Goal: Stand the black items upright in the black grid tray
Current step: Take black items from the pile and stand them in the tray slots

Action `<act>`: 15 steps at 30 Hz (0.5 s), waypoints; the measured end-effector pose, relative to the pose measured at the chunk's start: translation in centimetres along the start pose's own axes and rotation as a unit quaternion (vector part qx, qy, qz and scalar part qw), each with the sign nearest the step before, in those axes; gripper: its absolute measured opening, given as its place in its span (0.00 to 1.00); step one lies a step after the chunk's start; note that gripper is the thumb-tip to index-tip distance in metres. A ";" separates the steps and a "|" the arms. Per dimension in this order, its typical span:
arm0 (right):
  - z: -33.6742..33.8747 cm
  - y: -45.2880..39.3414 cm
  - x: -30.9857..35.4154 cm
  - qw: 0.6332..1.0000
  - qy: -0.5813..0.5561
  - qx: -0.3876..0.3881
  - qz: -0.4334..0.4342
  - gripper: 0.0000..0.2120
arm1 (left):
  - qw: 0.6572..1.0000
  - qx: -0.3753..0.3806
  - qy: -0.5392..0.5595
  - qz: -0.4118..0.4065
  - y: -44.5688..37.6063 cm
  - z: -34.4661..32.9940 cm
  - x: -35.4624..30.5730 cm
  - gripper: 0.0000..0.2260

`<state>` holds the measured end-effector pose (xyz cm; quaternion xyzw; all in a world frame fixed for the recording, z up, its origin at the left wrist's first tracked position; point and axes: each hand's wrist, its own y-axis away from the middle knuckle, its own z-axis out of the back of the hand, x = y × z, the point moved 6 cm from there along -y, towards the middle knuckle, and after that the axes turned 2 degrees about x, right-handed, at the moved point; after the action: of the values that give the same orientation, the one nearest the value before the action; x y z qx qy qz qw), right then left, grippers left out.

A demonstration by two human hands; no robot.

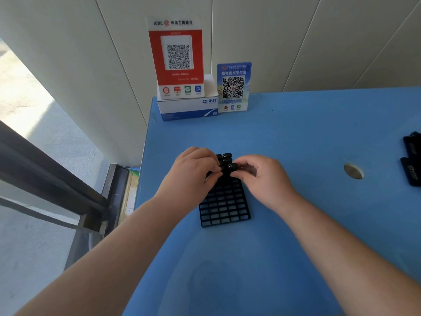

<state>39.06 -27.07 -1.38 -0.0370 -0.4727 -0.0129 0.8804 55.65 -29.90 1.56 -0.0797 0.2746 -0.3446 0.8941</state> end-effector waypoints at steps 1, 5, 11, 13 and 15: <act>0.1 -0.1 0.0 1.000 0.015 -0.012 0.010 0.10 | 1.000 0.000 -0.001 0.000 0.0 0.0 0.0 0.02; -0.5 -0.3 -0.3 0.999 0.046 0.012 0.002 0.08 | 1.000 0.006 -0.004 0.003 0.1 0.2 -0.2 0.02; -0.6 -0.6 0.2 0.996 0.069 0.039 -0.036 0.06 | 1.000 0.019 -0.014 0.008 0.1 0.4 -0.4 0.04; -0.3 -0.3 -0.1 0.995 0.077 0.036 -0.049 0.05 | 0.999 0.024 -0.018 0.011 0.2 0.4 -0.5 0.06; 0.0 0.4 -0.7 0.995 0.073 0.027 -0.063 0.06 | 0.999 0.028 -0.020 0.017 0.4 0.6 -0.6 0.09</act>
<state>38.69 -26.63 -1.96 0.0181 -0.4090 -0.0582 0.9105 55.85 -29.19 2.19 -0.0574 0.2479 -0.3355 0.9070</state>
